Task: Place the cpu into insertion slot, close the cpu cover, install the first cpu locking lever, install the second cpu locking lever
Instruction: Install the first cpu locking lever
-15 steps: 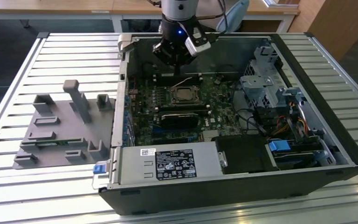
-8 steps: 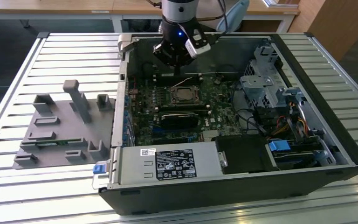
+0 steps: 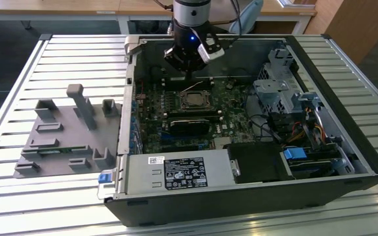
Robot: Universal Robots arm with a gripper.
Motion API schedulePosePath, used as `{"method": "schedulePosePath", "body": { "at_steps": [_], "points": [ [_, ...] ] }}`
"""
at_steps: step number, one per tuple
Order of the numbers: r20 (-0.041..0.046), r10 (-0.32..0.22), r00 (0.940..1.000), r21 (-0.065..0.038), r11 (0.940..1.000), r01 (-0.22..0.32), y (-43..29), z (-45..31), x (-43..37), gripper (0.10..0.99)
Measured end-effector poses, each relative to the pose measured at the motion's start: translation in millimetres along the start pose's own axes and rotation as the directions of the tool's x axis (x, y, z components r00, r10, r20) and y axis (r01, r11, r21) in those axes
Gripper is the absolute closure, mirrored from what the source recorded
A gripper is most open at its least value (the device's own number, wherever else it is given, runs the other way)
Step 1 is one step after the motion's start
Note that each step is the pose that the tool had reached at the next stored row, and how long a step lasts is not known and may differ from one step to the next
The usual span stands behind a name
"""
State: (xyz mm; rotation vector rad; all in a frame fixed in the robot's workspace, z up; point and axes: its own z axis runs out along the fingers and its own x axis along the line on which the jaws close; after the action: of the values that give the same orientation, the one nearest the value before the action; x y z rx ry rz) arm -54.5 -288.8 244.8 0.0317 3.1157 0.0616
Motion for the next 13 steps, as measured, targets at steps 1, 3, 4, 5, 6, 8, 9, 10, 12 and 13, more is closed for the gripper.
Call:
{"method": "schedulePosePath", "body": {
  "at_steps": [1, 3, 4, 5, 6, 8, 9, 10, 12, 13],
  "points": [
    [0.0000, 0.000, 1.0000, 0.000, 1.0000, 0.000, 0.0, 1.2, -0.3, 0.980],
    [0.0000, 0.000, 1.0000, 0.000, 1.0000, 0.000, 0.1, 4.5, -0.7, 0.980],
    [-0.0001, 0.000, 1.0000, 0.000, 1.0000, 0.000, 0.1, 6.3, -1.2, 0.980],
    [0.0000, 0.000, 1.0000, 0.000, 1.0000, 0.000, 0.1, 8.1, -1.5, 0.980],
    [0.0000, 0.000, 1.0000, 0.000, 1.0000, 0.000, 0.1, 9.6, -1.8, 0.980],
    [0.0000, 0.001, 1.0000, 0.000, 1.0000, -0.001, 0.6, 11.4, -2.3, 0.980],
    [0.0000, 0.002, 1.0000, 0.000, 1.0000, -0.002, 1.2, 11.9, -2.8, 0.980],
    [0.0001, 0.003, 1.0000, 0.000, 1.0000, -0.003, 1.7, 12.4, -3.3, 0.980],
    [0.0002, 0.005, 1.0000, 0.000, 1.0000, -0.005, 2.1, 13.3, -4.5, 0.980],
    [0.0003, 0.006, 1.0000, 0.000, 1.0000, -0.006, 2.3, 13.7, -5.1, 0.980]
  ]
}}
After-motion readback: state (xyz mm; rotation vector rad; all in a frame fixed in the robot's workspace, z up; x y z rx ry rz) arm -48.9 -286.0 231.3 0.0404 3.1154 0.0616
